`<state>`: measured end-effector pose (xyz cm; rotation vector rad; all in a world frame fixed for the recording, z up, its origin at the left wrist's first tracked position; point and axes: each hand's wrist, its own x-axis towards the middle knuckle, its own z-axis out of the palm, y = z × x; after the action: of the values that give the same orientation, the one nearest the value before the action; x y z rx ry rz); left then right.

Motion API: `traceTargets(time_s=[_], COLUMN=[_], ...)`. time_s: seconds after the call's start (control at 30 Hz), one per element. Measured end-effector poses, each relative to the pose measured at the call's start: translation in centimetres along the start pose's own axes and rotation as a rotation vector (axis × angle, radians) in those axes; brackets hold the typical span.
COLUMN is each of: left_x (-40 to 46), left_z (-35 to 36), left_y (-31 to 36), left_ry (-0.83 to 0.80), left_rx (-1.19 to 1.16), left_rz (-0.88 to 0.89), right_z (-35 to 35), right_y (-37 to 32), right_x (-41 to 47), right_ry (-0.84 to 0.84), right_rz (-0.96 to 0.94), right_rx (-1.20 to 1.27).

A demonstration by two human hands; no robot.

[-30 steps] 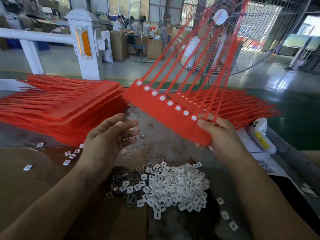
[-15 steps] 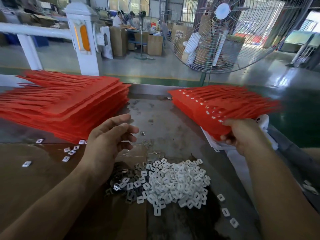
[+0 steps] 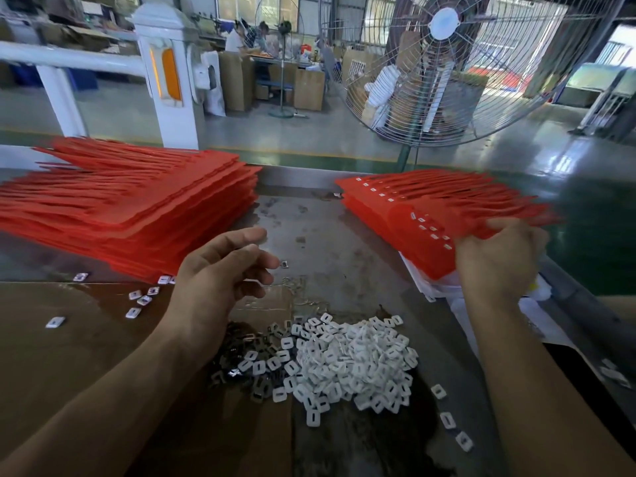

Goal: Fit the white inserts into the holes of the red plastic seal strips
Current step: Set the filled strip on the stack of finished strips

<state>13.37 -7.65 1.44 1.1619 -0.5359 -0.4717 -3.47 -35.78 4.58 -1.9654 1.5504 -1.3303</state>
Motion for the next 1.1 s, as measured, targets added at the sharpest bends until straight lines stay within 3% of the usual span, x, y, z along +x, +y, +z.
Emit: traceTargets(time_s=[0.07,0.23,0.37,0.5,0.7,0.97,1.1], left_x=[0.0,-0.1,-0.2,-0.3,-0.3,-0.3,-0.2], left_z=[-0.1,-0.1,-0.3,-0.5,-0.6,-0.5,-0.6], left_y=[-0.1,0.1,0.3,0.3,0.1,-0.1,-0.1], left_ry=[0.001,0.000,-0.007,0.010,0.002,-0.004,0.006], left_rx=[-0.005,-0.012,0.001,0.024,0.057,0.095,0.110], left_rz=[-0.001,0.003,0.017,0.008,-0.010,-0.001,0.015], right_z=[-0.1,0.3,2.0,4.6,7.4,8.7,9.3], right_y=[-0.3,-2.8,-5.4,-7.1,-8.2,-6.3,-4.0], right_x=[-0.1,-0.8,0.0,0.6,2.3,0.7,0.6], right_ry=[0.023,-0.179,-0.445,-0.723,-0.909,-0.792,-0.614], right_rz=[-0.091,-0.166,-0.256,-0.309,-0.478,-0.589,-0.613], right_rx=[-0.058,0.053,-0.048,-0.316,-0.523,-0.697,-0.565])
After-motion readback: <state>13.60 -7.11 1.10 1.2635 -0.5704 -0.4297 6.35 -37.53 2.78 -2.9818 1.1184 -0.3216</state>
